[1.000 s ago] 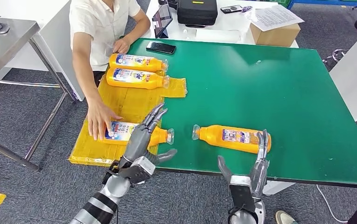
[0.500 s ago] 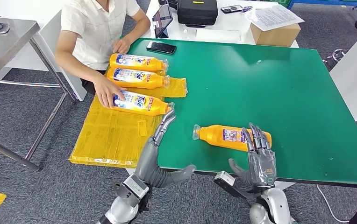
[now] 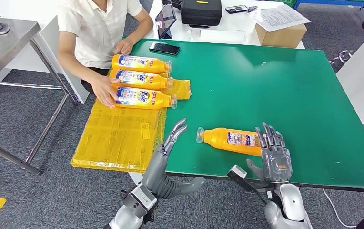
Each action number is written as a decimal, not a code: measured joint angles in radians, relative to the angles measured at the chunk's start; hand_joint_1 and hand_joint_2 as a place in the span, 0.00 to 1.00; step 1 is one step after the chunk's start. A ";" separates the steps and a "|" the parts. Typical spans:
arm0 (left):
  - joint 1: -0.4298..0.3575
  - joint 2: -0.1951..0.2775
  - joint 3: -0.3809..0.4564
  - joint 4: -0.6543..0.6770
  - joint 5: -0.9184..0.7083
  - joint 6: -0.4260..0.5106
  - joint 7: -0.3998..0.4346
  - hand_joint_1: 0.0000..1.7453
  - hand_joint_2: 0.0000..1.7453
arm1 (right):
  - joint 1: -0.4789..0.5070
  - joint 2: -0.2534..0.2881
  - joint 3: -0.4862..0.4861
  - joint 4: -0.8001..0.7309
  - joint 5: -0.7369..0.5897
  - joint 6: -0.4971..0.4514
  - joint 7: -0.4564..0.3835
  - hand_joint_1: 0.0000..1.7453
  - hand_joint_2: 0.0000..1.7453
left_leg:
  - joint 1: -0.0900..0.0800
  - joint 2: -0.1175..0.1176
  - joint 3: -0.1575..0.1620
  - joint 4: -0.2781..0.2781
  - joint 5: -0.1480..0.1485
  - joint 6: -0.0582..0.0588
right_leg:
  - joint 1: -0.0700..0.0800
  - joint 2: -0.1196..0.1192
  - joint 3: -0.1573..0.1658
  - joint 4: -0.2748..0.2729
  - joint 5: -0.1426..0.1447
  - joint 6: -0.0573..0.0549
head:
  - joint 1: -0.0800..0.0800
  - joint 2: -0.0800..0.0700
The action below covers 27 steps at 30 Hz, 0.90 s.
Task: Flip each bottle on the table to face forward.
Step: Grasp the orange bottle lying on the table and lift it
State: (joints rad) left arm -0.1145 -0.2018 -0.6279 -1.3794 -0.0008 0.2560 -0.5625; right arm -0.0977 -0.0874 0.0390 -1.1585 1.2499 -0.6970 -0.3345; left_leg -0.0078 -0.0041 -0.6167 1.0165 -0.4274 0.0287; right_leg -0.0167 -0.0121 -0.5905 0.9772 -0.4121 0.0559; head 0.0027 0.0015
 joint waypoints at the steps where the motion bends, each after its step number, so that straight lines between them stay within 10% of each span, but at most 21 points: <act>1: 0.000 0.000 0.000 0.000 0.000 -0.001 0.002 0.00 1.00 | -0.008 -0.007 0.003 0.011 0.000 0.000 0.010 0.00 1.00 | 0.000 0.000 0.000 0.000 0.000 0.000 | 0.000 0.000 0.000 0.000 0.000 0.000 | 0.000 0.000; 27: -0.068 -0.025 -0.006 0.091 0.081 -0.036 0.119 0.00 1.00 | -0.323 -0.049 0.097 0.553 -0.101 0.065 0.024 0.00 1.00 | 0.000 0.001 0.000 0.000 0.001 0.001 | 0.000 0.000 0.000 0.000 0.001 0.001 | 0.000 0.000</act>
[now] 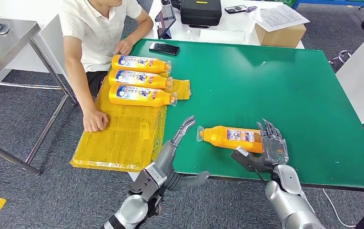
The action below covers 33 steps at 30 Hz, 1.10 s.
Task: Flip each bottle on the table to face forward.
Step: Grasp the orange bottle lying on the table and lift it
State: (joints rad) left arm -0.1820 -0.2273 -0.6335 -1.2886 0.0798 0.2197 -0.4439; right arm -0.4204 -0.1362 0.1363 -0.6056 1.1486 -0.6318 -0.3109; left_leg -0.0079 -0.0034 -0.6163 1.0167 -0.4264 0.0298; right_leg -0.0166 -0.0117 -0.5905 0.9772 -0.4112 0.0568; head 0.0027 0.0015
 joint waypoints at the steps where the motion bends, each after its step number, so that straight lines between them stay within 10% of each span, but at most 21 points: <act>1: -0.001 0.000 0.000 0.003 0.001 0.000 0.001 0.00 1.00 | -0.002 0.000 0.001 0.005 0.000 0.000 0.000 0.00 1.00 | 0.000 0.000 0.000 0.000 0.000 0.000 | 0.000 0.000 0.000 0.000 0.000 0.000 | 0.000 0.000; 7: -0.004 -0.001 0.000 0.015 0.004 0.000 0.001 0.00 1.00 | -0.012 0.001 0.008 0.026 0.000 0.003 -0.001 0.04 1.00 | 0.000 0.000 0.001 0.000 0.000 0.000 | 0.000 0.000 0.001 0.000 0.000 0.000 | 0.000 0.000; 11: -0.010 -0.001 -0.003 0.018 0.006 0.000 0.002 0.00 1.00 | -0.019 0.001 0.016 0.039 -0.002 0.033 -0.004 0.99 1.00 | 0.000 0.001 0.002 0.000 0.000 0.000 | 0.000 0.000 0.001 0.000 0.000 0.000 | 0.000 0.000; 33: -0.013 -0.003 -0.014 0.001 0.069 0.006 -0.011 0.00 1.00 | -0.011 -0.050 0.001 0.072 -0.286 0.236 -0.176 1.00 1.00 | 0.000 0.001 0.015 0.000 -0.003 0.002 | 0.000 0.000 0.013 -0.002 -0.001 0.000 | 0.000 0.000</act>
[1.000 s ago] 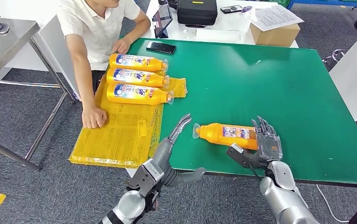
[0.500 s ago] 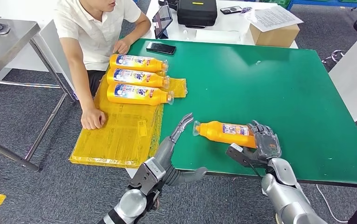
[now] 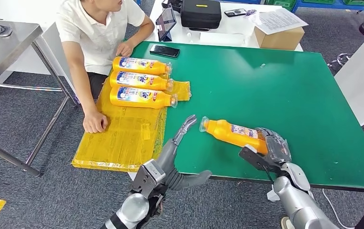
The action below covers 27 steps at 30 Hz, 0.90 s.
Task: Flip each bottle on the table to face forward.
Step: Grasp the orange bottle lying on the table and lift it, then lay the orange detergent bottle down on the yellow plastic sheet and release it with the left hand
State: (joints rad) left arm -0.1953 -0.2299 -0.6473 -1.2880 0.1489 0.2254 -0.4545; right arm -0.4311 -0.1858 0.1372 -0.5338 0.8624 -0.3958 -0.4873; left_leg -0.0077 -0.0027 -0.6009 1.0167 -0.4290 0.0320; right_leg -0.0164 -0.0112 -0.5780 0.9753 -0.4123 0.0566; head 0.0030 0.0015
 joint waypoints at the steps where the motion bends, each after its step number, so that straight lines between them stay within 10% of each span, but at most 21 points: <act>1: 0.002 0.000 0.003 -0.004 0.003 0.008 -0.010 0.00 1.00 | 0.006 0.001 -0.009 -0.006 -0.029 0.012 -0.021 1.00 1.00 | 0.000 0.000 0.000 0.000 0.000 0.000 | 0.000 0.000 0.001 0.000 0.000 0.000 | 0.000 0.000; 15: 0.085 0.002 0.118 -0.035 0.180 0.116 -0.069 0.00 1.00 | 0.193 0.058 -0.089 -0.265 -0.272 0.064 -0.131 1.00 1.00 | 0.001 0.000 -0.001 0.000 -0.001 -0.001 | 0.001 0.000 0.001 0.000 0.000 0.000 | 0.000 0.000; 27: 0.172 0.020 0.179 0.020 0.394 -0.077 0.058 0.00 1.00 | 0.385 0.129 -0.072 -0.607 -0.412 0.156 -0.147 1.00 1.00 | 0.001 0.000 -0.013 0.000 0.000 -0.001 | 0.001 0.000 -0.010 0.001 0.000 0.000 | 0.000 0.000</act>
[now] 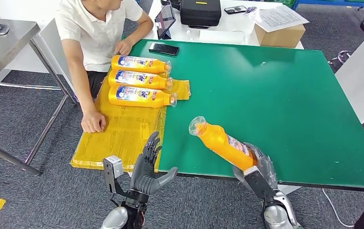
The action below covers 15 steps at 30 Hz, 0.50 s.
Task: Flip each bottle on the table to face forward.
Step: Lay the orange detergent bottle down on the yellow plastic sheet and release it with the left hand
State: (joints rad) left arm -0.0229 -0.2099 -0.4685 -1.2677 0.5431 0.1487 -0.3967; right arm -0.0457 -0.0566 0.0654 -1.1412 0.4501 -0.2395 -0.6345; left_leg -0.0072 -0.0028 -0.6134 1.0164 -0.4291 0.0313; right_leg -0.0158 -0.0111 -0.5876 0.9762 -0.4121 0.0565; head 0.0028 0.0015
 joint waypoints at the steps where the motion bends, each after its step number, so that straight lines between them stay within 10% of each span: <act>1: 0.001 0.001 0.000 0.005 0.003 -0.006 0.001 0.00 1.00 | 0.006 0.005 0.005 -0.018 -0.006 0.004 -0.001 1.00 1.00 | 0.000 0.000 0.000 0.000 0.000 0.000 | 0.000 0.000 0.000 0.000 0.000 0.000 | 0.000 0.000; 15: -0.046 -0.002 -0.010 0.008 0.007 -0.075 -0.019 0.00 1.00 | -0.011 0.105 0.191 -0.084 -0.073 0.073 0.010 1.00 1.00 | 0.001 0.000 -0.002 0.000 0.001 0.000 | 0.000 0.000 -0.002 0.001 0.000 0.000 | 0.000 0.000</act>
State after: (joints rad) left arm -0.0684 -0.2117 -0.4788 -1.2596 0.5505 0.0740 -0.4156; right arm -0.0571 0.0488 0.2568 -1.2253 0.3774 -0.1663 -0.6241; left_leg -0.0067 -0.0027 -0.6156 1.0164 -0.4285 0.0311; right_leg -0.0155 -0.0110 -0.5901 0.9770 -0.4122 0.0564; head 0.0031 0.0015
